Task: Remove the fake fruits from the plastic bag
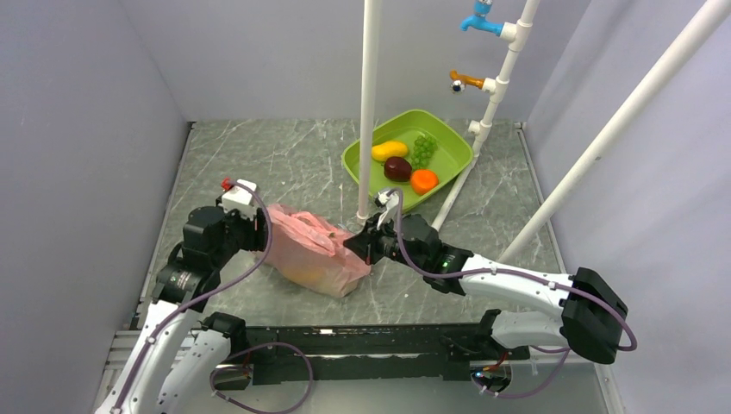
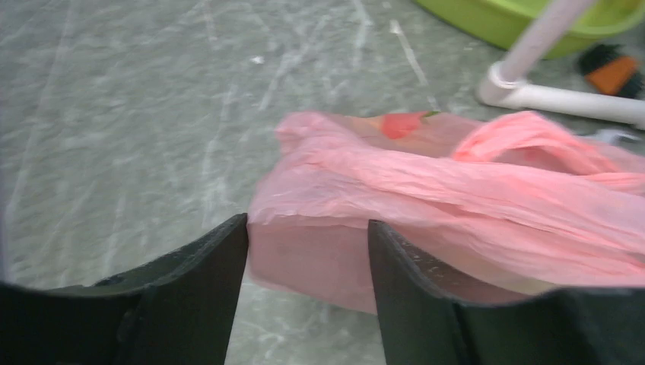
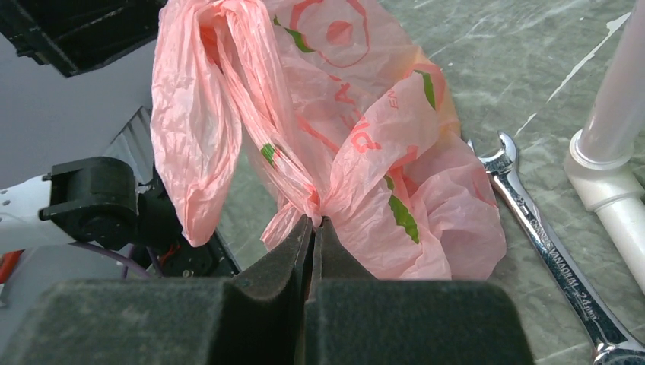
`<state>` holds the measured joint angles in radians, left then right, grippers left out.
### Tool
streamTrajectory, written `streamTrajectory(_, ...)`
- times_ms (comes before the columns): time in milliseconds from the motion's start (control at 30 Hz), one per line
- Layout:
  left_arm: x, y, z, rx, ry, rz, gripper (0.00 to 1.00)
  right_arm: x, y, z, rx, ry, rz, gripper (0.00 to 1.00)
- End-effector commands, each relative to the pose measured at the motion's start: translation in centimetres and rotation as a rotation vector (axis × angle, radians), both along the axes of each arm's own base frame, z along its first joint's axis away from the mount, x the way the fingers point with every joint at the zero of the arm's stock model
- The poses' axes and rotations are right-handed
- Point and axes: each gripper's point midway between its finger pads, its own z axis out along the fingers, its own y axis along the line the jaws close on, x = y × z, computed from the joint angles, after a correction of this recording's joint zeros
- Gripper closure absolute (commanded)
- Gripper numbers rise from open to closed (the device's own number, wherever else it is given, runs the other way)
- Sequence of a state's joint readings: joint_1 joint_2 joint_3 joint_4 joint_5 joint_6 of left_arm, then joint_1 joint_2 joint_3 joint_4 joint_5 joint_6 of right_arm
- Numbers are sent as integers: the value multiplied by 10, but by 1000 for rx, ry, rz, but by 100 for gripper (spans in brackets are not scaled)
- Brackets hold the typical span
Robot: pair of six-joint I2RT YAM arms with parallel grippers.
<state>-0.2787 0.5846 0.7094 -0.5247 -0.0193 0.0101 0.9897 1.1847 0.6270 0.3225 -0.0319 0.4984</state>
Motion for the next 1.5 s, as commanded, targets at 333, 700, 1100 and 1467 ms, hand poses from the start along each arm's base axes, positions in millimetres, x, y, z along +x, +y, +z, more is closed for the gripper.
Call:
streamTrajectory(333, -32, -55, 71, -184, 358, -213, 23, -1, 4, 38, 61, -29, 15, 100)
streamTrajectory(700, 3, -55, 18, 246, 193, -167, 2, 1, 20, 35, 78, -10, 52, 100)
streamTrajectory(1100, 42, -78, -13, 551, 239, -183, 41, -4, 21, 31, 71, -15, 87, 100)
streamTrajectory(1467, 25, -51, 5, 302, 119, -43, 100, 10, -17, 11, -42, -8, -91, 100)
